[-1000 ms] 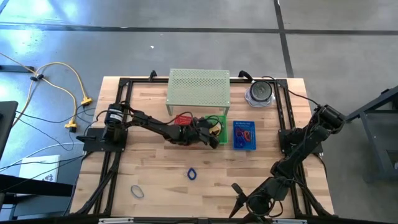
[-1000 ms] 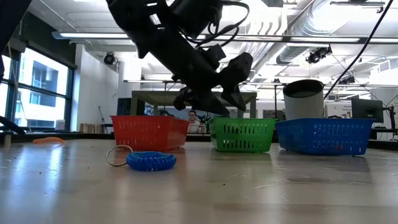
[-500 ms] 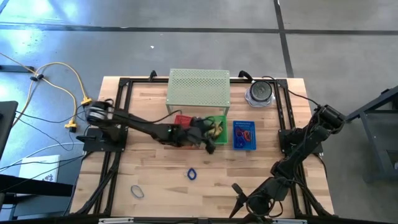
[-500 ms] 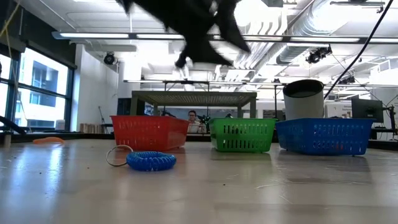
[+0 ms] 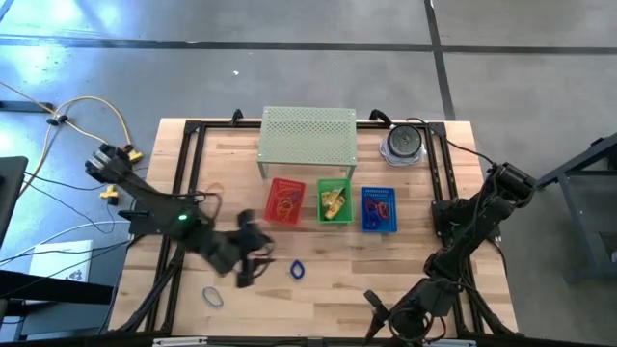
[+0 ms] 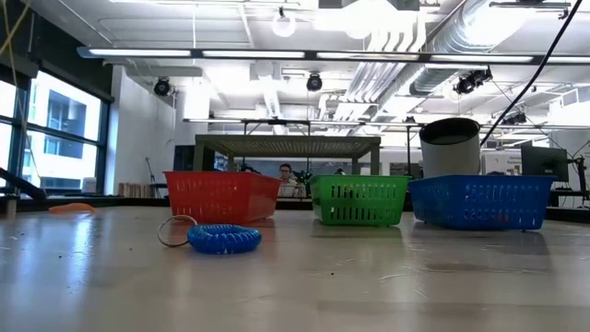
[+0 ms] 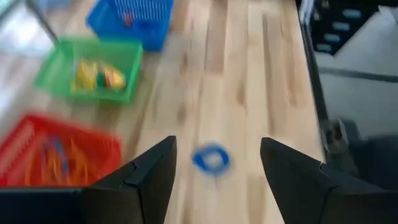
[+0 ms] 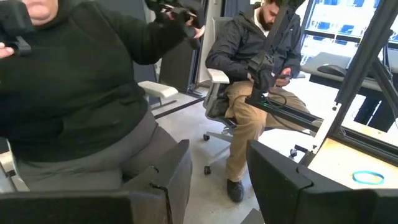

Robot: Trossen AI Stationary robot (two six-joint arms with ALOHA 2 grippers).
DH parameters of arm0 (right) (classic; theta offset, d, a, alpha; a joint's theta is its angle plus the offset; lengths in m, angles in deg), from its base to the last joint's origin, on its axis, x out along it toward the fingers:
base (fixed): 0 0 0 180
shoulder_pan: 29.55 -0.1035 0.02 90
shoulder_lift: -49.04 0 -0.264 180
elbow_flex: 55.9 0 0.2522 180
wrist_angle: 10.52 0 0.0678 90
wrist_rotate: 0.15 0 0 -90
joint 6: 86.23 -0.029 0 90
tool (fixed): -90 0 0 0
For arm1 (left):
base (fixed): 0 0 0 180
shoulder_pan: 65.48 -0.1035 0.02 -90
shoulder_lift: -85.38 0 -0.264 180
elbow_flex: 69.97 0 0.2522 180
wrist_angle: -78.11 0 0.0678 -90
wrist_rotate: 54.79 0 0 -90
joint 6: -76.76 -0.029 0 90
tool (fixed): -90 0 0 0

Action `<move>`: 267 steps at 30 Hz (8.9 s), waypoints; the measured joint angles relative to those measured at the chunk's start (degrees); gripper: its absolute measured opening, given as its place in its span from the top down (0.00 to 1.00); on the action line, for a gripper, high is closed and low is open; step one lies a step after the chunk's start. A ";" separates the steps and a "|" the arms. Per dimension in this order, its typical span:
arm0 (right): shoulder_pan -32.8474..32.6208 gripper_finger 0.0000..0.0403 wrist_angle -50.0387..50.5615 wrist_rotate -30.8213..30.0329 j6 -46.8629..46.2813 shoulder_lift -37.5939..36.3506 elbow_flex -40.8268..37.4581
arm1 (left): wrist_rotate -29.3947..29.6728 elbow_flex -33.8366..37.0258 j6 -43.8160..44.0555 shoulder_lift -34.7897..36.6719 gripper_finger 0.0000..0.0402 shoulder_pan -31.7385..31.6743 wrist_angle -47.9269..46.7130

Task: Pick & Place Office Desk Supplies
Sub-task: Put the orange rubber band into the red bin

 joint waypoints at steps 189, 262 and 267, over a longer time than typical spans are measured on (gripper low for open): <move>9.82 0.64 -5.06 -14.07 -8.17 8.09 -0.02 | -15.88 3.30 -4.12 -18.99 1.00 0.86 50.37; 16.21 0.99 -0.82 -7.85 3.26 8.35 0.00 | -28.03 1.92 -5.34 -21.86 1.00 -5.91 49.25; 15.82 0.99 -0.10 -8.39 3.25 8.35 0.00 | -29.14 1.92 -5.34 -21.84 1.00 -5.91 48.26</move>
